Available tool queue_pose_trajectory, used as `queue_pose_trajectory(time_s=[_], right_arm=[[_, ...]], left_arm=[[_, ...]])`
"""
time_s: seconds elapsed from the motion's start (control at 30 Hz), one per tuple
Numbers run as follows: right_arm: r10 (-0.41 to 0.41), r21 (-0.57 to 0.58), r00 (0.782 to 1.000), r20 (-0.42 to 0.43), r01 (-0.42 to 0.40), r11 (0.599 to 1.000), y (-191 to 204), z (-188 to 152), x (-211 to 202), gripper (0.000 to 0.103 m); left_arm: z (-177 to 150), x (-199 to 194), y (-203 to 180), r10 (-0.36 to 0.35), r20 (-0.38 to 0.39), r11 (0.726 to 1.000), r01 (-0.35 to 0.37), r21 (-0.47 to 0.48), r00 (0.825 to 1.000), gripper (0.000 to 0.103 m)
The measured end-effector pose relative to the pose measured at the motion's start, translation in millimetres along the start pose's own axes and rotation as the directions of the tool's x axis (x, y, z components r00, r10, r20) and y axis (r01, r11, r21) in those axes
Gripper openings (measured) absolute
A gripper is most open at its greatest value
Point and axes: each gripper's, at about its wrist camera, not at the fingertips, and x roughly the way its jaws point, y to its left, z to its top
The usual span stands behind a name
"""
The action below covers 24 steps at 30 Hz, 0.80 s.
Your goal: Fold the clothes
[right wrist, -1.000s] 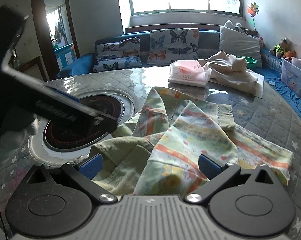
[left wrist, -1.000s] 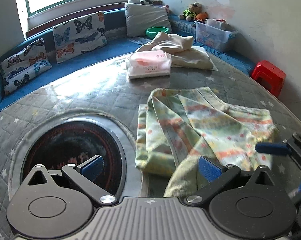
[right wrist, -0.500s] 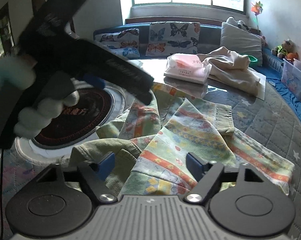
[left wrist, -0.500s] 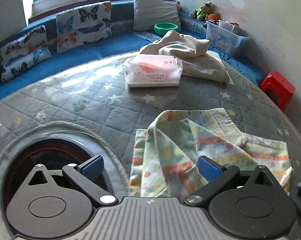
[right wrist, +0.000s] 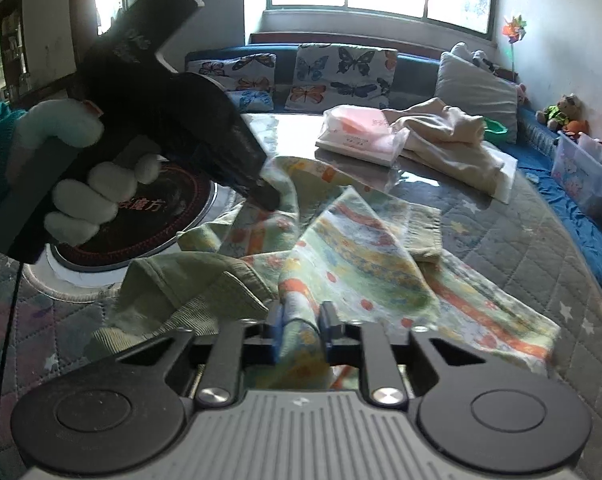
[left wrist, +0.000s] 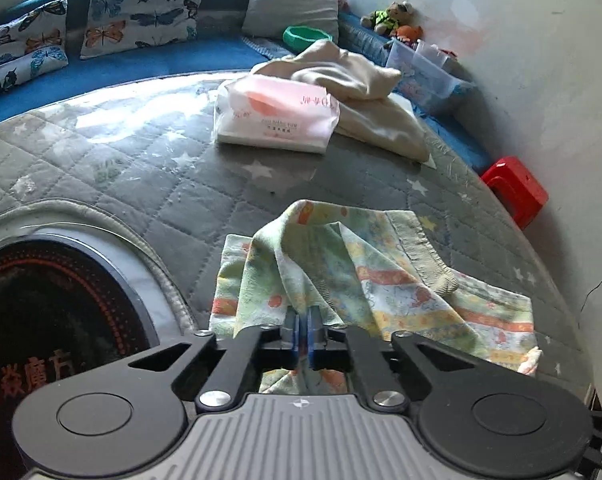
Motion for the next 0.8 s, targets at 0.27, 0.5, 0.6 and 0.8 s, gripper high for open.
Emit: queue_pose_trajectory(time_s=[0.27, 0.5, 0.6, 0.8], right_arm=[[-0.06, -0.01, 0.997, 0.056, 0.061, 0.998, -9, -2, -33, 0.008], [-0.036, -0.041, 0.996, 0.077, 0.039, 0.998, -6, -4, -57, 0.007], [0.016, -0.071, 0.998, 0.064, -0.011, 0.997, 2, -4, -60, 0.007], [0.118, -0.129, 0.992, 0.034, -0.113, 0.985, 19, -4, -65, 0.018]], left_arm=[[-30, -55, 26, 0.033, 0.072, 0.999, -0.031, -0.029, 0.997, 0.002], [-76, -114, 59, 0.053, 0.126, 0.996, -0.043, -0.075, 0.991, 0.002], [-104, -141, 68, 0.064, 0.147, 0.995, -0.052, -0.086, 0.987, 0.001], [-162, -170, 80, 0.088, 0.117, 0.99, -0.073, -0.124, 0.989, 0.002]])
